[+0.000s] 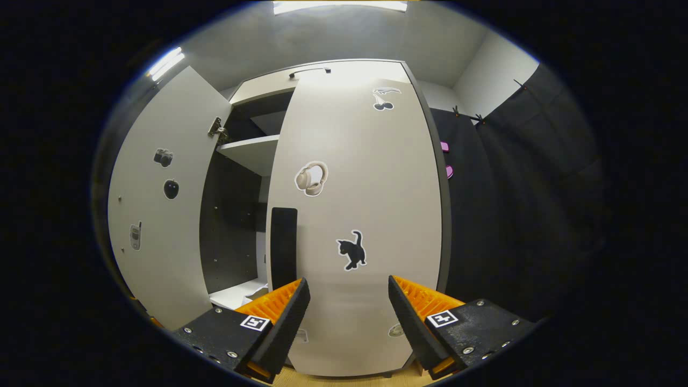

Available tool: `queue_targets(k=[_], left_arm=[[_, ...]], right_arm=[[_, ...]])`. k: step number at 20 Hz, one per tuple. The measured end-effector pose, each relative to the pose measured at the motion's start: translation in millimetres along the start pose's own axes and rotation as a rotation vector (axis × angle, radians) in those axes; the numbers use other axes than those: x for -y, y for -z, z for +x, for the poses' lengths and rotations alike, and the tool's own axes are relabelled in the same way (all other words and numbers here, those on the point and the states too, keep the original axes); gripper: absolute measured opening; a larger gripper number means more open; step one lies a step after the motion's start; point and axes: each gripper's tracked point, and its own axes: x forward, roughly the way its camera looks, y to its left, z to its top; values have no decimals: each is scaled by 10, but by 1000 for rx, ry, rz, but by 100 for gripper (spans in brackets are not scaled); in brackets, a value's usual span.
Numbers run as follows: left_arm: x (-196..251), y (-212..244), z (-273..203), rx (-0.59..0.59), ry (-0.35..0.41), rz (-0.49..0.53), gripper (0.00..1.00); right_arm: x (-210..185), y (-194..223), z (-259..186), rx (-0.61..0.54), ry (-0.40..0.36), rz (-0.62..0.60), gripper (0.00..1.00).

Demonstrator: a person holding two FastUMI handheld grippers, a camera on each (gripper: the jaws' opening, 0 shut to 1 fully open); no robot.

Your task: Grab one shoe with the right hand and put it into the shoe cabinet, grab the other shoe with the left hand and put it into the shoe cabinet; then close the right door with the right hand and the left door with the left hand.

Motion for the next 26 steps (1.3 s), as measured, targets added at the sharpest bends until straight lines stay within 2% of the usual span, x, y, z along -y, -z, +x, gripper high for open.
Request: queue_targets(k=[5, 6, 7, 11, 16, 17, 18, 21, 22, 23, 25, 26], left_arm=[[70, -83, -2, 13, 14, 10, 99], [85, -94, -14, 14, 15, 9, 97], [89, -105, -16, 14, 11, 8, 99], [61, -233, -98, 25, -2, -3, 97], [-428, -613, -200, 51, -152, -39, 94], [-602, -734, -226, 67, -185, -42, 99], [-816, -836, -257, 79, -238, -36, 94], [-1529, -1047, -302, 85, -385, -9, 97], [-1719, -1115, -282, 93, -421, 3, 94], [-1936, -1172, -248, 104, -455, 17, 97], [-2266, -1236, -75, 126, -502, 28, 96], [-2361, -1200, 63, 106, -500, 13, 97]], right_arm=[[137, 277, -683, -39, 29, 12, 91], [179, 306, -796, -37, 39, 17, 90], [213, 326, -913, -32, 46, 14, 91], [265, 548, -1297, -42, 70, -35, 91], [98, 810, -1602, -63, 29, 35, 91], [93, 852, -1642, -71, 28, 37, 91], [98, 880, -1655, -77, 30, 40, 91], [104, 928, -1680, -93, 29, 56, 91], [98, 916, -1671, -93, 24, 62, 91], [90, 898, -1661, -92, 18, 65, 91], [114, 831, -1642, -74, 19, 56, 91], [130, 796, -1634, -66, 24, 51, 91]])
